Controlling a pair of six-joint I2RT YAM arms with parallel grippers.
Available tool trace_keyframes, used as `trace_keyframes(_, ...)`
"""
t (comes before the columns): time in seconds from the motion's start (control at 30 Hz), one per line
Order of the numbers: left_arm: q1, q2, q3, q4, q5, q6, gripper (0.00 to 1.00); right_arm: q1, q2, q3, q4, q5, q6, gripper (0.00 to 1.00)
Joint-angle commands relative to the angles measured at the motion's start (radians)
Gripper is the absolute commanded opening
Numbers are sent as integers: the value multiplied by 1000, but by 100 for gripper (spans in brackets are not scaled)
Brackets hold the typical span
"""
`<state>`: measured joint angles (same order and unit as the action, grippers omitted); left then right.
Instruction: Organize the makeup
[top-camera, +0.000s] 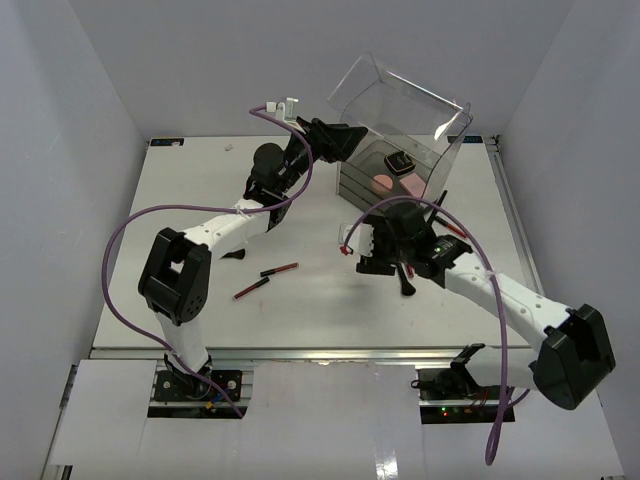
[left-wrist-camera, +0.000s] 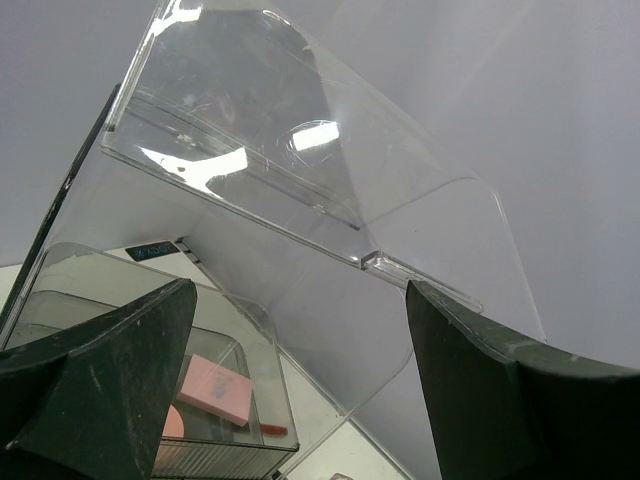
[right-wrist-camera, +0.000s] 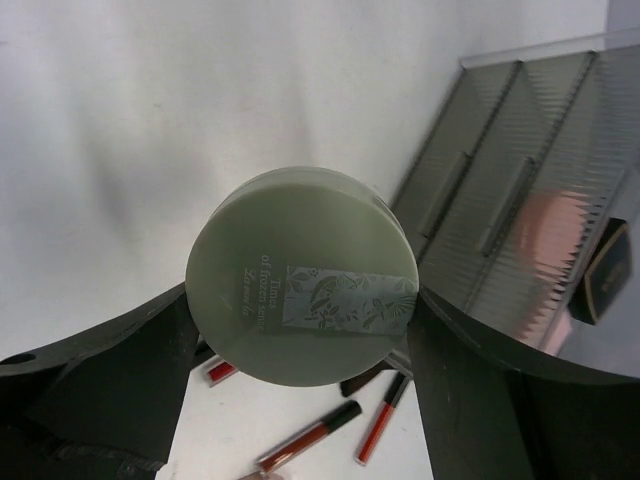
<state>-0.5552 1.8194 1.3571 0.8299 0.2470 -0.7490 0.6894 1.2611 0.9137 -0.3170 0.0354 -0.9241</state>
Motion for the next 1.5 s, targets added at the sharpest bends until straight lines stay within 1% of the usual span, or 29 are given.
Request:
trace_keyframes(0.0,6,-55,40,-3,-12,4,96,13,65,95,263,335,-28,8)
trace_keyframes(0.13,6,-49,48,-5,-11,2,96,12,132,126,385,431,-74,8)
trace_keyframes(0.47,6,-38,71,-12,-9,0,96,-2,242,158,618,580,-170,8)
trace_keyframes(0.83,6,-40,77,-17,-8,1,96,-78,324,230,665,653,-133,8)
trace_keyframes(0.93,6,-40,77,-17,-8,-2,96,-93,347,243,675,678,-129,10)
trace_keyframes(0.97,6,-41,78,-17,-8,-3,96,-98,354,246,677,683,-122,13)
trace_keyframes(1.0,6,-42,79,-17,-7,-3,96,-101,358,246,677,683,-117,19)
trace_keyframes(1.07,6,-42,79,-18,-6,-4,96,-102,362,240,675,680,-113,33)
trace_keyframes(1.13,6,-42,79,-18,-6,-4,96,-102,369,241,650,675,-109,60)
trace_keyframes(1.17,6,-42,79,-18,-6,-3,96,-103,371,242,643,672,-105,70)
trace_keyframes(1.2,6,-43,78,-18,-6,-3,96,-103,373,243,637,670,-101,76)
trace_keyframes(1.23,6,-43,77,-18,-6,-3,96,-102,373,244,625,668,-96,79)
trace_keyframes(1.27,6,-44,76,-18,-6,-4,96,-103,371,248,602,659,-87,89)
trace_keyframes(1.3,6,-45,75,-19,-6,-4,96,-103,369,253,579,650,-77,95)
trace_keyframes(1.33,6,-46,74,-20,-6,-4,96,-103,367,258,563,640,-69,98)
trace_keyframes(1.37,6,-46,74,-20,-6,-3,96,-102,362,263,553,631,-64,97)
trace_keyframes(1.4,6,-48,74,-20,-5,-3,96,-102,353,270,520,621,-49,90)
trace_keyframes(1.47,6,-48,73,-20,-5,-3,96,-100,343,272,502,603,-43,90)
